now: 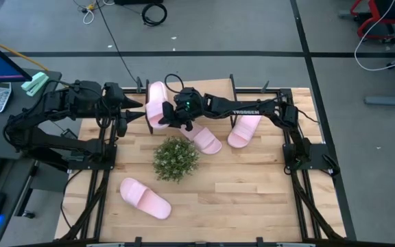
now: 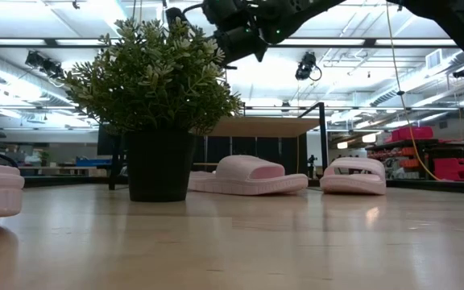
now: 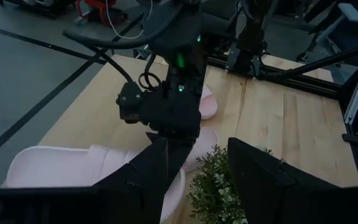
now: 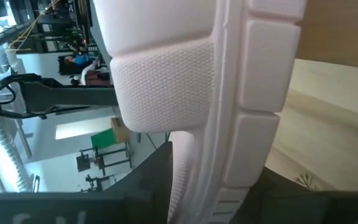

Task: Pick and place slides into the shelf
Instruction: Put the pink slide on the shelf

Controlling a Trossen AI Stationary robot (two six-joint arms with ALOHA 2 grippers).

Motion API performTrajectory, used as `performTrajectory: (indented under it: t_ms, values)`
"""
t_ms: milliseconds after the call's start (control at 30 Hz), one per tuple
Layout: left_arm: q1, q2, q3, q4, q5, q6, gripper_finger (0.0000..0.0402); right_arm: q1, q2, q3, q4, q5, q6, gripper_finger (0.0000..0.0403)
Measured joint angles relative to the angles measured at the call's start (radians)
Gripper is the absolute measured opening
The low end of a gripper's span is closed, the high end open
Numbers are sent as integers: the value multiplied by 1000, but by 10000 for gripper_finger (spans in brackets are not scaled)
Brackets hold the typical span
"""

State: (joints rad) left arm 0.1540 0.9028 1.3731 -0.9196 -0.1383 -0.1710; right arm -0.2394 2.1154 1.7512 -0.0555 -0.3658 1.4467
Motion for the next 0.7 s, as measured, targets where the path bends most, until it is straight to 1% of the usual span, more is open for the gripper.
performTrajectory:
  t_ms: [233, 400, 533, 700]
  values:
    - [0, 0, 0, -7, 0, 0, 172, 0, 1, 0, -31, 1, -8, 127]
    - [0, 0, 0, -6, 0, 1, 176, 0, 1, 1, -63, -1, -11, 135]
    - [0, 0, 0, -6, 0, 1, 176, 0, 2, 1, -69, 2, -19, 150]
    - [0, 0, 0, -6, 0, 0, 173, 0, 2, 1, -72, 9, -29, 181]
